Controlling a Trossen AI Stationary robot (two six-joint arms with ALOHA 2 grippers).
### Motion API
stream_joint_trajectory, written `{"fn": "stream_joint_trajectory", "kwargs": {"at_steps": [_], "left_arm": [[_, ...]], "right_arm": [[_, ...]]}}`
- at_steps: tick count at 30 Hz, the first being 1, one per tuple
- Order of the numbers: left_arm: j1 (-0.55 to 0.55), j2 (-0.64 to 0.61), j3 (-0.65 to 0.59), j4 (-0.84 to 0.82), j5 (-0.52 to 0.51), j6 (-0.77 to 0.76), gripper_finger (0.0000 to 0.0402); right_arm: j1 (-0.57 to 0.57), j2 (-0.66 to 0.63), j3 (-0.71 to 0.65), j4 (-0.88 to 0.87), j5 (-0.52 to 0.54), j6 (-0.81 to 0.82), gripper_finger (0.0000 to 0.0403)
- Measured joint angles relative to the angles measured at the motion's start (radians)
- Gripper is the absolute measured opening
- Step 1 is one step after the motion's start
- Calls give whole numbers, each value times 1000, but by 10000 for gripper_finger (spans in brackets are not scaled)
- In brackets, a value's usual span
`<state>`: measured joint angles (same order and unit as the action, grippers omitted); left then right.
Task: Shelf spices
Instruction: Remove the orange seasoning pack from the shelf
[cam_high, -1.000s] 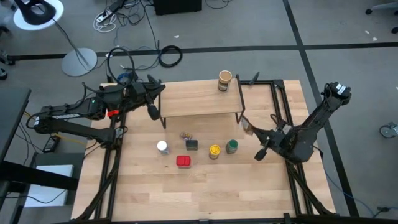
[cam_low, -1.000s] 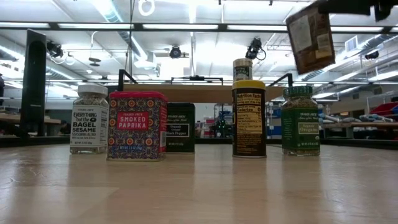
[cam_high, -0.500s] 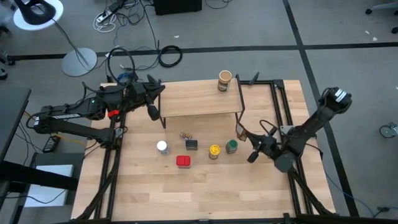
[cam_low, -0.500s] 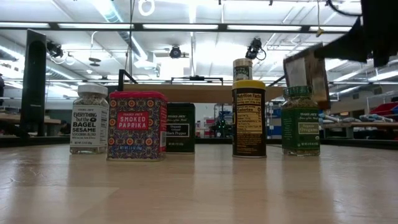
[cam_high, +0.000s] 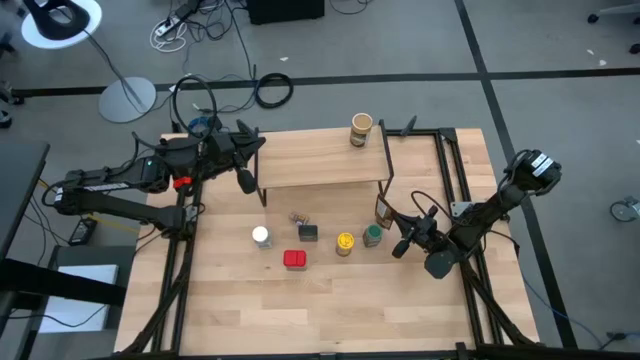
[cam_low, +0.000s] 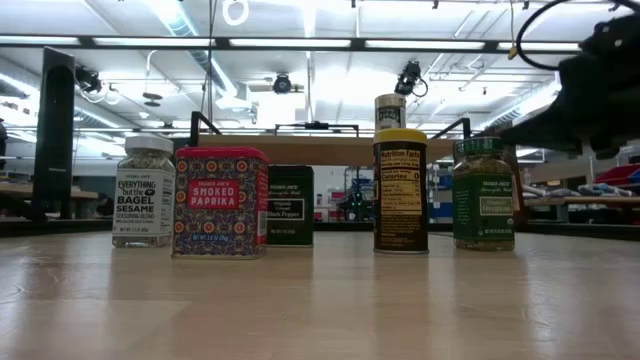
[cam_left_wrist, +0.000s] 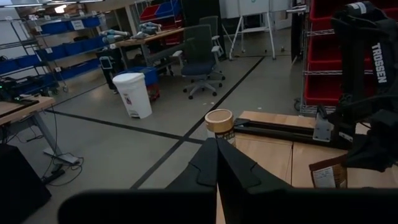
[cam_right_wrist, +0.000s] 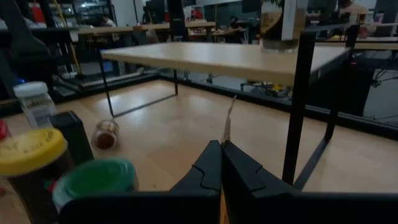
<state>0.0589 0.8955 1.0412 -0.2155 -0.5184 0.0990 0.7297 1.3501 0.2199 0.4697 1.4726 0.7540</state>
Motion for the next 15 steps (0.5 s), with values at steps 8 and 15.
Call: {"fn": "stream_joint_trajectory", "kwargs": {"at_steps": [8,15], "left_arm": [[0,0,0,-4,0,4,5],[0,0,0,-16,0,5,5]], "right_arm": [[-34,52,0,7,-43,38,0],[-34,52,1,7,-60,38,0]]}}
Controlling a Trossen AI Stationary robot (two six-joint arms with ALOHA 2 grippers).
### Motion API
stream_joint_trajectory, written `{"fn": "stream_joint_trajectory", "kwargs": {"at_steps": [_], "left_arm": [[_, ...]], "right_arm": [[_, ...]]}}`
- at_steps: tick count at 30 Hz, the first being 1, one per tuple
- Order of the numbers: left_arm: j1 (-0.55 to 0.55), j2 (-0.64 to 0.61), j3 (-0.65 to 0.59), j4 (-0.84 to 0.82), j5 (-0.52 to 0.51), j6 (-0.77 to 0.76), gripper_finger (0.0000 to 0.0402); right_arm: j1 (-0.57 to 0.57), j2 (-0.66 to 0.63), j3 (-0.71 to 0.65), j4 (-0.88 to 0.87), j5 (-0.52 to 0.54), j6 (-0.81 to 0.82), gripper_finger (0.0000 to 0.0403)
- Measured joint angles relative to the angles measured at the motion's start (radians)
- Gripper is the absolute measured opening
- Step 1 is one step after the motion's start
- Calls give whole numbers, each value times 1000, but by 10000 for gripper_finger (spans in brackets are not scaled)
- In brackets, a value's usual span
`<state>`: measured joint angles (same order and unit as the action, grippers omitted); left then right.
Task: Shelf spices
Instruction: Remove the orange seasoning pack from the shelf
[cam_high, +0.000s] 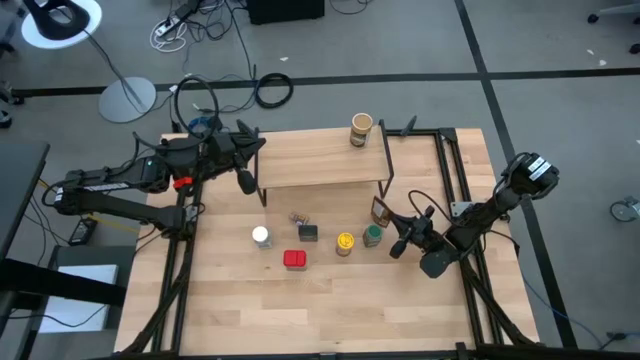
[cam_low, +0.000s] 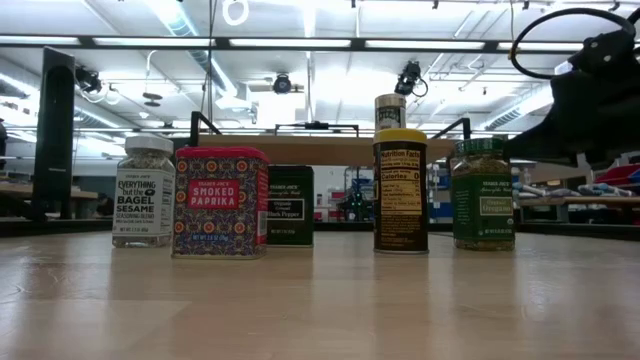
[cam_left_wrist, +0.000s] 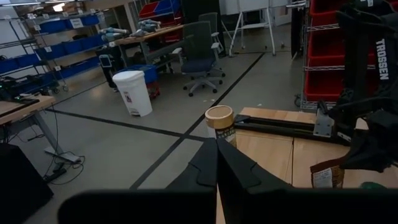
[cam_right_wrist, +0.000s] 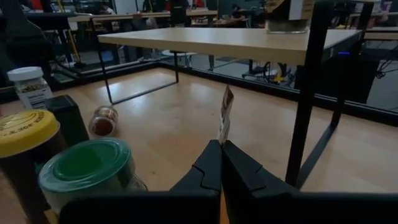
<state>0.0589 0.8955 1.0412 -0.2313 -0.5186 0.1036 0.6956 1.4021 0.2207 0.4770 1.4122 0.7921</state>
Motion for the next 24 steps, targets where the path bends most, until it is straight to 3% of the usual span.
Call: {"fn": "stream_joint_trajectory", "kwargs": {"at_steps": [24], "left_arm": [[0,0,0,-4,0,1,5]], "right_arm": [[0,0,0,94,-21,-57,65]]}}
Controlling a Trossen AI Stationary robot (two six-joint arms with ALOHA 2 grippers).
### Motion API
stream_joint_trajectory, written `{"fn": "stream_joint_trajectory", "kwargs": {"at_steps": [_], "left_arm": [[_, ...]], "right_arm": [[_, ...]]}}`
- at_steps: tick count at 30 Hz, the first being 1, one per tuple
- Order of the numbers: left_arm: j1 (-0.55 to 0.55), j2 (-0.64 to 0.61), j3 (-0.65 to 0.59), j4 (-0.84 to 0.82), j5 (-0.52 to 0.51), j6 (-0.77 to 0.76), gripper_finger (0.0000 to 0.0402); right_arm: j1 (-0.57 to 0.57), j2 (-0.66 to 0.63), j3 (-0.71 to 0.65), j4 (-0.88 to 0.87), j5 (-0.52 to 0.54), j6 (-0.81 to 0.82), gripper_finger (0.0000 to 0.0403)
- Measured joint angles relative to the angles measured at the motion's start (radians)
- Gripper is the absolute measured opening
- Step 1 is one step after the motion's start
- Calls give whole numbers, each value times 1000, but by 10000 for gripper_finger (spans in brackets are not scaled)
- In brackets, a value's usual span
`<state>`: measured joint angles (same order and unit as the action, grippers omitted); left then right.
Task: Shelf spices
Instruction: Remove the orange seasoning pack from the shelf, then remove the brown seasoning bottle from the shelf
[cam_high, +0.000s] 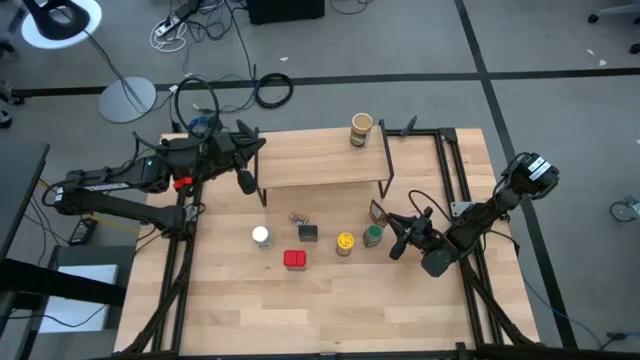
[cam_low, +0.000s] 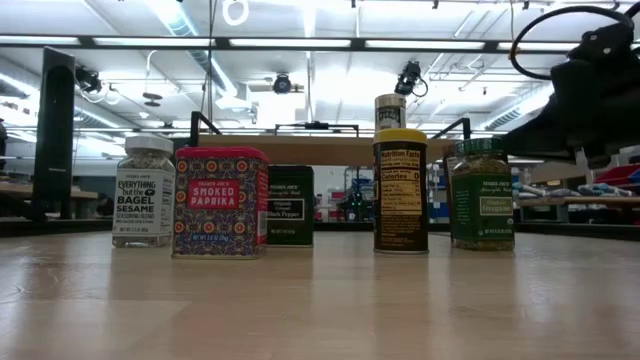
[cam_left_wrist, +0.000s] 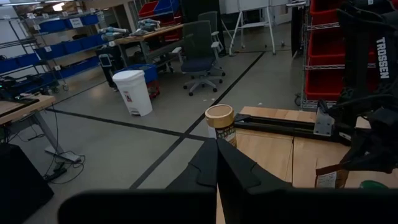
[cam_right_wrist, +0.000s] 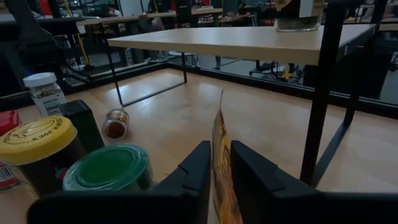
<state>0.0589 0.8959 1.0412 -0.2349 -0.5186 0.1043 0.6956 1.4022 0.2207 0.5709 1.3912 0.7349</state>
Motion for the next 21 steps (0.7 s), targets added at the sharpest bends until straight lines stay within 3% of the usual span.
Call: {"fn": "stream_joint_trajectory", "kwargs": {"at_steps": [12,17,21], "left_arm": [[0,0,0,-5,0,-3,5],[0,9,0,0,16,-4,5],[0,24,0,7,40,-5,5]], "right_arm": [[-27,0,0,295,40,-316,127],[-84,0,10,627,34,-637,143],[-144,0,71,870,2,-1017,154]]}}
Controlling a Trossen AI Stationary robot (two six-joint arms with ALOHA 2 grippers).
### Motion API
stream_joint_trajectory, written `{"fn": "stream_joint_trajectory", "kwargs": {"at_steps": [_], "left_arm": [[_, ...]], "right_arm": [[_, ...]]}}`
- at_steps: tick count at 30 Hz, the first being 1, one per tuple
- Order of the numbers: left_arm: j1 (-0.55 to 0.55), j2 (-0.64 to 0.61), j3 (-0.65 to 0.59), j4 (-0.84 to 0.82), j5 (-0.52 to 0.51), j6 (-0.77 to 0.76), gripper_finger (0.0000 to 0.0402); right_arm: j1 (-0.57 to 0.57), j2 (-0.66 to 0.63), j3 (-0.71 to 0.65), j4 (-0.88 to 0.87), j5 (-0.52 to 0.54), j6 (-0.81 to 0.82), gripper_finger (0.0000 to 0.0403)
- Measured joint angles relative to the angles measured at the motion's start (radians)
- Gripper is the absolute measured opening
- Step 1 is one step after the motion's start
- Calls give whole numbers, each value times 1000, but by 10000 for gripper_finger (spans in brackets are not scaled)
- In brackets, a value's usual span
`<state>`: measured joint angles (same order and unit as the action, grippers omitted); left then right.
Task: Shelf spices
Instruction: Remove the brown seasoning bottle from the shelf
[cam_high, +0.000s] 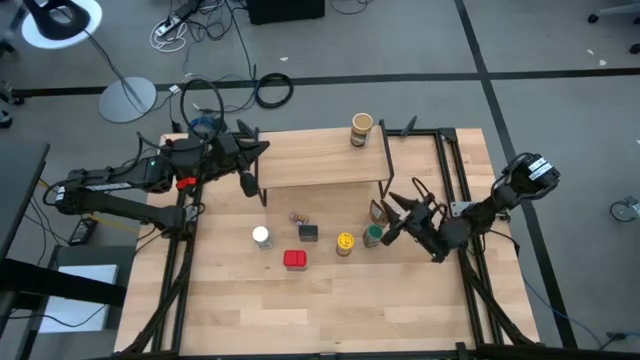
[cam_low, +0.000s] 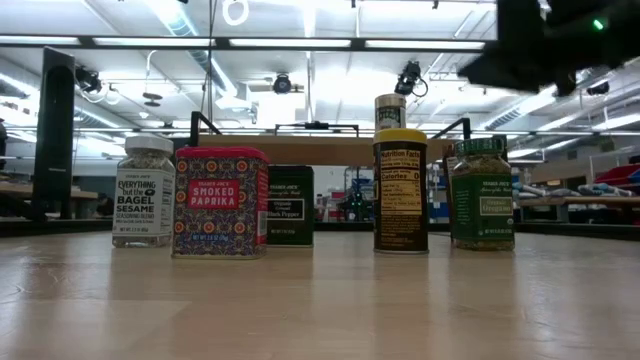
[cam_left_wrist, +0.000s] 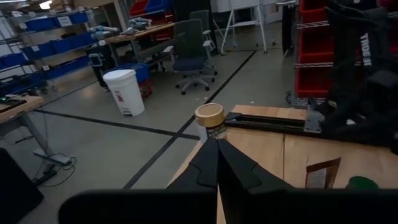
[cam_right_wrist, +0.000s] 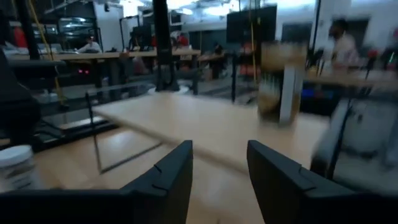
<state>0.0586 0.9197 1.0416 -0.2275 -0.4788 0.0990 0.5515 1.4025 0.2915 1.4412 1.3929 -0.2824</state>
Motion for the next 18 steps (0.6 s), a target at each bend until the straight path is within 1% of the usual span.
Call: {"fn": "stream_joint_trajectory", "kwargs": {"at_steps": [2,3,6,8,13,18], "left_arm": [[0,5,0,-6,2,0,5],[0,8,0,-7,2,0,5],[0,24,0,6,2,0,5],[0,31,0,2,2,0,5],[0,51,0,10,6,0,5],[0,63,0,16,26,0,5]], "right_arm": [[-36,0,43,77,-22,-174,163],[-55,0,65,95,-30,-235,169],[-116,-5,128,100,-47,-392,191],[-163,-6,166,101,-48,-464,209],[-271,-8,234,89,-49,-546,255],[-348,-8,261,52,-52,-540,284]]}}
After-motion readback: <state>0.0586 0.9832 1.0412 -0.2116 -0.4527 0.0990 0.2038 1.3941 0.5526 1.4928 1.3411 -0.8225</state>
